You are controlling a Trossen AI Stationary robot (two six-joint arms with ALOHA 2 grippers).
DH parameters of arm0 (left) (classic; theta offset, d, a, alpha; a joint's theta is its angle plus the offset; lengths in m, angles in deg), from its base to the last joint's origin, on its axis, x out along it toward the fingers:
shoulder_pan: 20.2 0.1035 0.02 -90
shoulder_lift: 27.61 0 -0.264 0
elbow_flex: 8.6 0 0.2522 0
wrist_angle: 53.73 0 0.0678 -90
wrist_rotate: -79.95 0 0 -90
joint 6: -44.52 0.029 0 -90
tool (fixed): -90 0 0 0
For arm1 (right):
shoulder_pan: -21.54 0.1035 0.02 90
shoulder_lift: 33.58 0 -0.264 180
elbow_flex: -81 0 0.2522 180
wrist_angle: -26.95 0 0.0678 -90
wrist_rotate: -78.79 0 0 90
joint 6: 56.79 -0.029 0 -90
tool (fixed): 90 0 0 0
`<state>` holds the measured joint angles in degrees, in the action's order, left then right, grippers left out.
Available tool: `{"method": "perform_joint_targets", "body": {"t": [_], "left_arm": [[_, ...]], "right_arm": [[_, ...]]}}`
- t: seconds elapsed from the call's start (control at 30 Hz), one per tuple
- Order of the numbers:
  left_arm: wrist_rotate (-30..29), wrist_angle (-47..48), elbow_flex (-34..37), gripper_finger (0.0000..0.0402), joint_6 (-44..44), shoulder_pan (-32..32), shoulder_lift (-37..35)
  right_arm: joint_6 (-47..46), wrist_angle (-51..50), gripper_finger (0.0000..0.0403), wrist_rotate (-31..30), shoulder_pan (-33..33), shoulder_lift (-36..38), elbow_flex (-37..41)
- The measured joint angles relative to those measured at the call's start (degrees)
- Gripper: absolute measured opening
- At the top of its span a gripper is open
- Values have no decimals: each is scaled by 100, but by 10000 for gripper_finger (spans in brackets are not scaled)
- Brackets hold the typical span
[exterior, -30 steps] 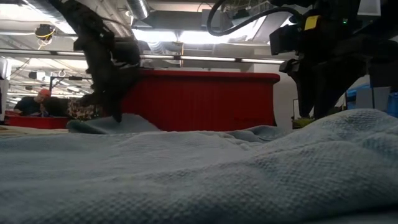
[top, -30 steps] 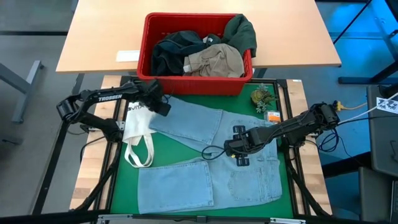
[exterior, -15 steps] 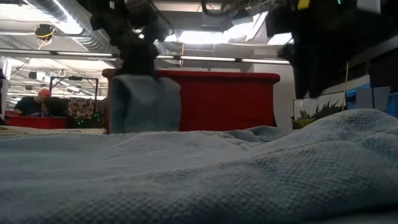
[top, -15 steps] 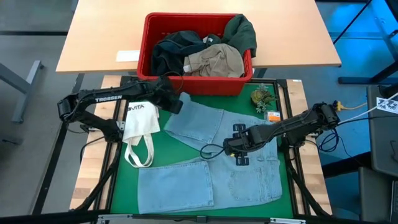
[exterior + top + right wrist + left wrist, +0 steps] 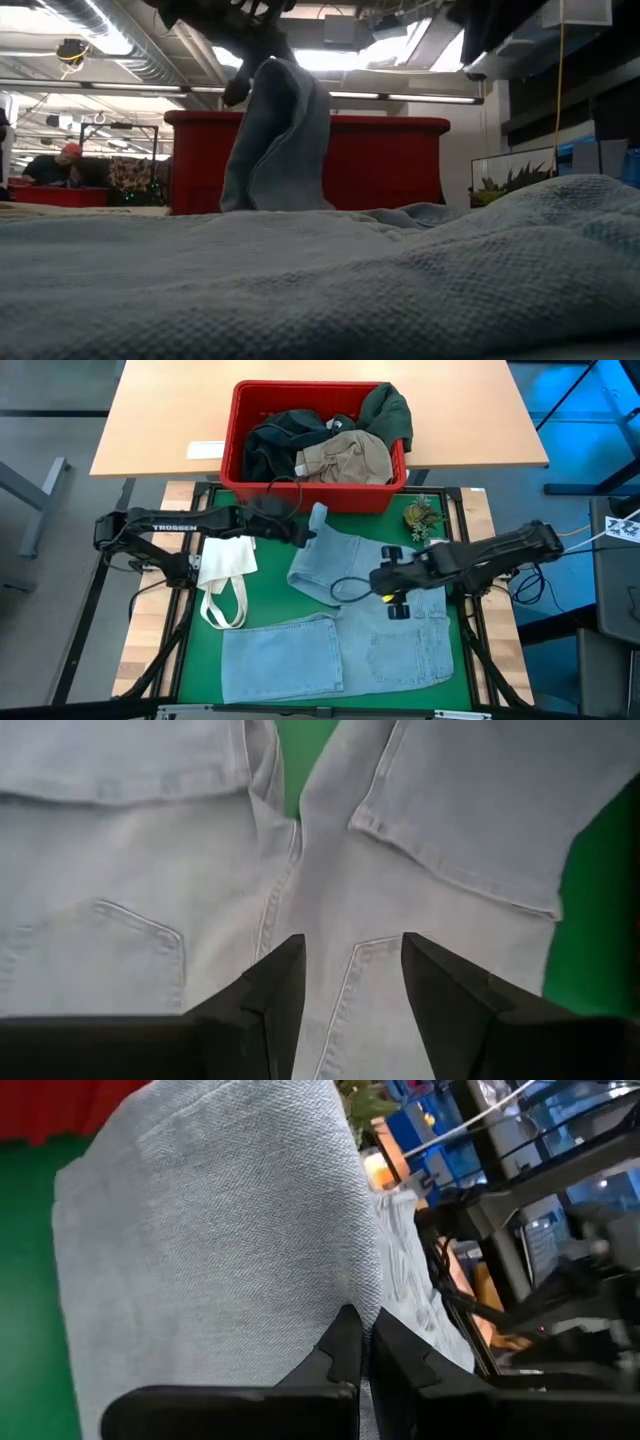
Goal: Fold Laundry from Bin
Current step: Fold the light blue jeans
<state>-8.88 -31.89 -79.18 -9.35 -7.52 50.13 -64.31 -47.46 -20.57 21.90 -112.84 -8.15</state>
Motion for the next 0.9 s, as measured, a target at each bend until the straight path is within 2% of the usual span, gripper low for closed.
{"method": "perform_joint_targets", "body": {"t": [0.13,0.5,0.63,0.9], "left_arm": [[-212,-572,2,1,-55,-230,284],[-214,-3457,-18,2,-159,-667,1754],[-352,-3503,-432,2,-158,-755,2297],[-330,-3527,-1936,2,476,-890,3379]], "right_arm": [[-151,5,166,-7,0,436,0],[-304,-4,166,-11,-1,1247,0],[-311,1,166,-13,-2,1456,0],[-313,2,166,-13,-2,1697,0]]}}
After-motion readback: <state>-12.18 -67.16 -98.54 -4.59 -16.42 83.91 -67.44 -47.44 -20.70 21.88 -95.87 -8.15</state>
